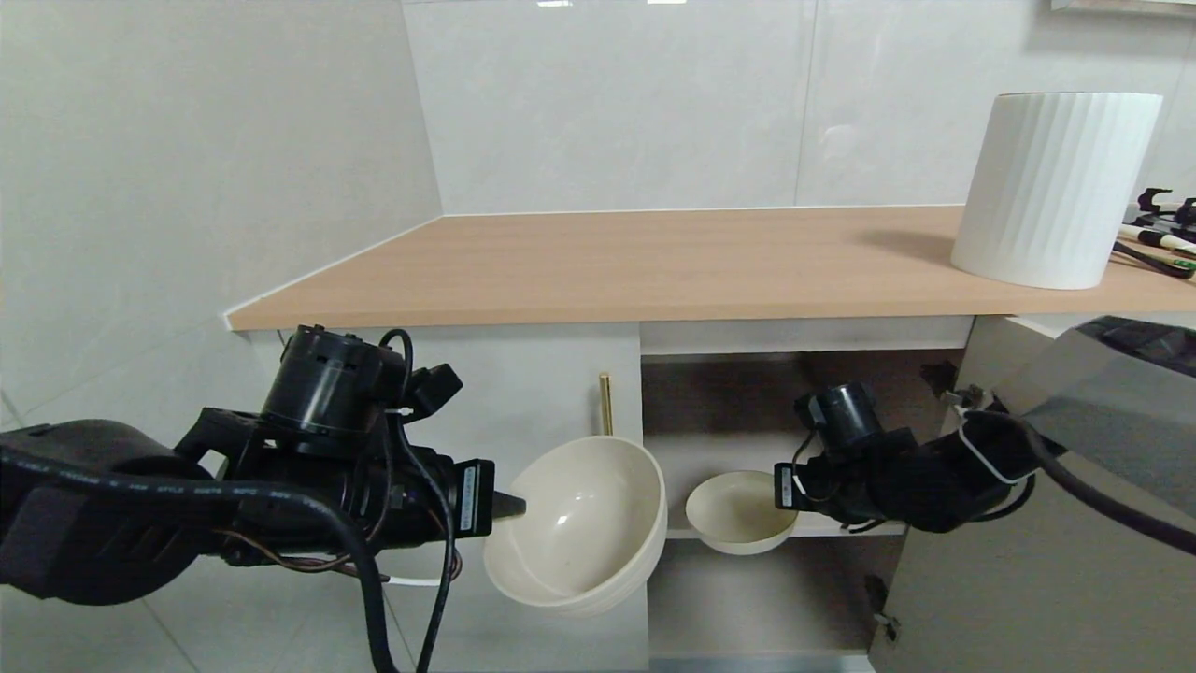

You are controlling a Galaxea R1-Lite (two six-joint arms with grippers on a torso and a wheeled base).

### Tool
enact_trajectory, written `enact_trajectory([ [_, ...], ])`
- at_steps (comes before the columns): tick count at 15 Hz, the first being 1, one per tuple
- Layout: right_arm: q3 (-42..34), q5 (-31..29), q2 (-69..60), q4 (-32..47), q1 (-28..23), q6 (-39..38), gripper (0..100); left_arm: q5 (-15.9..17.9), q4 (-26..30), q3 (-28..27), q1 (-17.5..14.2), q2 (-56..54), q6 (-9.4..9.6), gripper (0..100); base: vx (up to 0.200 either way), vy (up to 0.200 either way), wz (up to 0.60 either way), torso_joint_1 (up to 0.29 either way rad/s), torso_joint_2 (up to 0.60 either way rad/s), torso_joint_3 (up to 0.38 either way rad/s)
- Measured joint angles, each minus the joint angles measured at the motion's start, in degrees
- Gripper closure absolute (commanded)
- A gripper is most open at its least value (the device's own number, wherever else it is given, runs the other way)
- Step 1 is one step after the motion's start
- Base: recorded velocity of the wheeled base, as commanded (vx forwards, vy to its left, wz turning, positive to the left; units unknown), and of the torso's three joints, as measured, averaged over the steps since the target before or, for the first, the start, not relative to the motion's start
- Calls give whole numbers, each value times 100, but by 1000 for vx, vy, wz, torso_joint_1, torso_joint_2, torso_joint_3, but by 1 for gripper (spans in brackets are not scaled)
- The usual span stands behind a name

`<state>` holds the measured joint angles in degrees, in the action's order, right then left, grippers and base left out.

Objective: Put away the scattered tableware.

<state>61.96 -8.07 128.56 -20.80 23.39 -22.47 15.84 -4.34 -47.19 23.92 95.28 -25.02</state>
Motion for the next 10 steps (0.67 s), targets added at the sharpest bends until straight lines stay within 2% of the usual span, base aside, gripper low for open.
enact_trajectory([
  [4,474,-213,708,-200,-182,16,100,-13,-9,-2,33,72,0,100,0,0,0,0,0,0],
  [7,862,-842,1151,-219,-306,11,100,-18,-12,-2,69,135,0,100,0,0,0,0,0,0],
  [10,1069,-991,1457,-418,-397,13,100,-21,-12,-5,77,152,-2,100,0,0,0,0,0,0],
])
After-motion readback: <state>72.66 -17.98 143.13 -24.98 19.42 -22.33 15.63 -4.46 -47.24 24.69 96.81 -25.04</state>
